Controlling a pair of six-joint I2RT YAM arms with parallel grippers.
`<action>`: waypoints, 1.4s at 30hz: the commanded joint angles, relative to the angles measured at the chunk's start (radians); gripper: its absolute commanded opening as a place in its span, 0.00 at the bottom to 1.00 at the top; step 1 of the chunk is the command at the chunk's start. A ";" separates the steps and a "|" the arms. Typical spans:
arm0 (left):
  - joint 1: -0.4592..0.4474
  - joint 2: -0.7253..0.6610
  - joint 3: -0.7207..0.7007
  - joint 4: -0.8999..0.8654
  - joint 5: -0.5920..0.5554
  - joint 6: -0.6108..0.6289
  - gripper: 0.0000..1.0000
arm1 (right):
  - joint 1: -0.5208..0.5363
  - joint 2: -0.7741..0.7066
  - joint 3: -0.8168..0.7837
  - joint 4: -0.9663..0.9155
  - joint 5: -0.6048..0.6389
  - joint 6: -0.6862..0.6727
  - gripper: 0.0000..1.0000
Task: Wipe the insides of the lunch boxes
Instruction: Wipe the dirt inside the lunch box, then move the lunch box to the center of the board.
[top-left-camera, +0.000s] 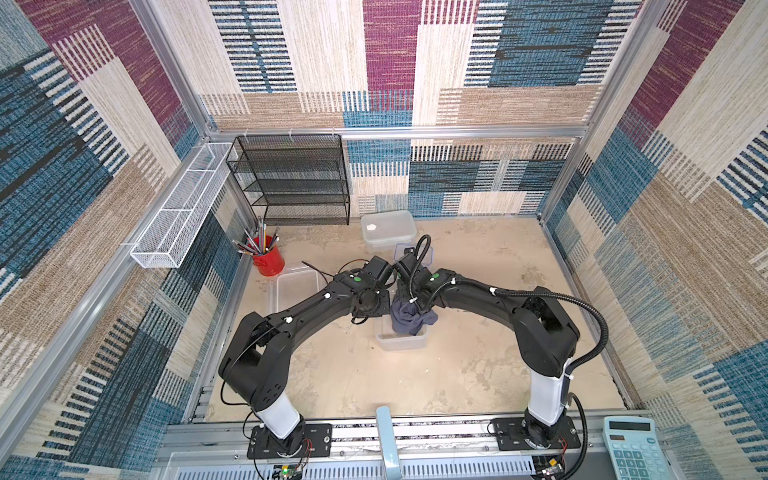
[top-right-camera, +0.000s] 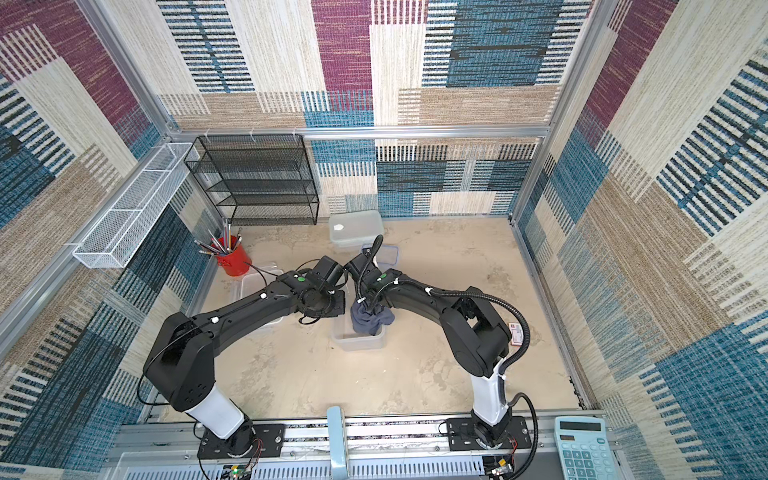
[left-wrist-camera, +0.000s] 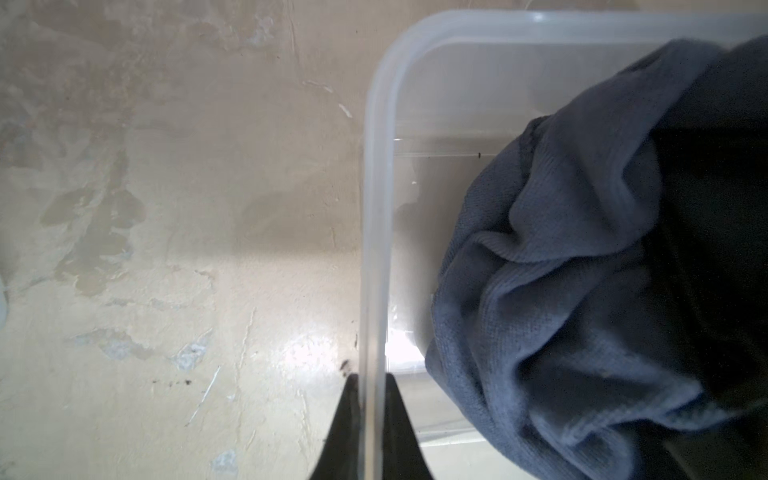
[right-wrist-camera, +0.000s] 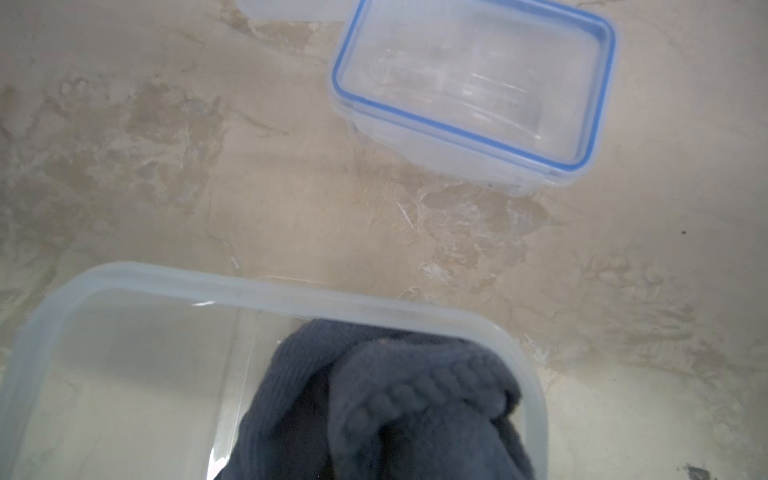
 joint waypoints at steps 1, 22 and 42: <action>0.006 0.017 0.028 -0.193 -0.030 0.031 0.00 | 0.024 -0.007 -0.017 -0.097 0.189 -0.104 0.00; 0.030 0.082 0.125 -0.235 -0.057 0.077 0.00 | -0.013 -0.304 -0.131 0.056 -0.580 -0.125 0.00; 0.119 0.108 0.162 -0.285 -0.109 0.141 0.00 | -0.355 -0.689 -0.116 0.072 -0.547 -0.156 0.00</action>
